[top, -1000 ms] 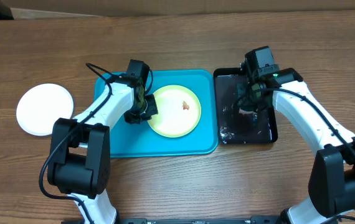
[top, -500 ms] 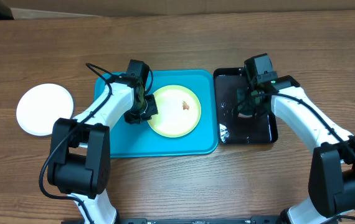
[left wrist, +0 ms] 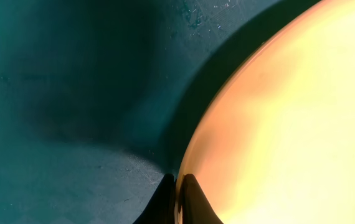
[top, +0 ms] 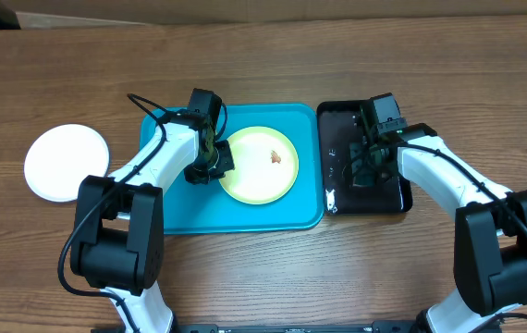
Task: Clean dirty plates on tray and stack at the side
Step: 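Wipe the black tray with the sponge in the right gripper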
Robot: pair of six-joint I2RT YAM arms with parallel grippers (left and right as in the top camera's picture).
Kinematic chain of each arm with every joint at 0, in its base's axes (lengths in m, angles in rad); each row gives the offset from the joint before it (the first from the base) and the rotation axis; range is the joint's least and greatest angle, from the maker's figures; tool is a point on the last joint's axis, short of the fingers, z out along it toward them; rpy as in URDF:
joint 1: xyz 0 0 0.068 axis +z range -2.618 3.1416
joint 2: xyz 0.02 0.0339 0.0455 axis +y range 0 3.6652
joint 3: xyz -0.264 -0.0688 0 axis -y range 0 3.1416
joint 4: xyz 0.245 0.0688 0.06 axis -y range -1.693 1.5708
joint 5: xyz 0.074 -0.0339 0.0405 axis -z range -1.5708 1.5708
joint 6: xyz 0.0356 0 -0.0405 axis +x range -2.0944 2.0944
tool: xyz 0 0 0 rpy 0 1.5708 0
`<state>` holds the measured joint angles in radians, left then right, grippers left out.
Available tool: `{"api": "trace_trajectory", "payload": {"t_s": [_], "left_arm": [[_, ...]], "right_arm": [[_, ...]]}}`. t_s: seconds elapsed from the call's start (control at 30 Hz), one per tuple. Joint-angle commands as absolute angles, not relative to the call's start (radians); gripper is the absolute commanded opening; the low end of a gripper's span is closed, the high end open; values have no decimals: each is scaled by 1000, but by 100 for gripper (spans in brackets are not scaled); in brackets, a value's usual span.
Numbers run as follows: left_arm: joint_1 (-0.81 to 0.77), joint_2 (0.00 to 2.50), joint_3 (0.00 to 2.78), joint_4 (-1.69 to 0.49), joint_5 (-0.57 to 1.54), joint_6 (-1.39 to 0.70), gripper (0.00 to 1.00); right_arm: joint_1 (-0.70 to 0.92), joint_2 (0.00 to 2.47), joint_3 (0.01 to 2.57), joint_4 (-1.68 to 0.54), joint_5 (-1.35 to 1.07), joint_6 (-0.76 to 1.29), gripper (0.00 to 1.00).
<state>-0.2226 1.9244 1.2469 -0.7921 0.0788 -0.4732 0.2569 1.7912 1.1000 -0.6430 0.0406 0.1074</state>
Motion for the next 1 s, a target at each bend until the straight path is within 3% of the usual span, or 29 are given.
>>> {"api": "trace_trajectory", "payload": {"t_s": [0.0,0.43,0.67,0.97], "left_arm": [[-224,1942,1220,-796,71,-494,4],[-224,1942,1220,-796,71,-494,4],[-224,1942,1220,-796,71,-494,4],[-224,1942,1220,-796,71,-494,4]], "right_arm": [[261,1789,1099,-641,40,105,39],[261,1789,1099,-645,40,105,40],[261,1790,1098,-659,40,105,53],[261,1792,1098,-659,40,105,52]]}}
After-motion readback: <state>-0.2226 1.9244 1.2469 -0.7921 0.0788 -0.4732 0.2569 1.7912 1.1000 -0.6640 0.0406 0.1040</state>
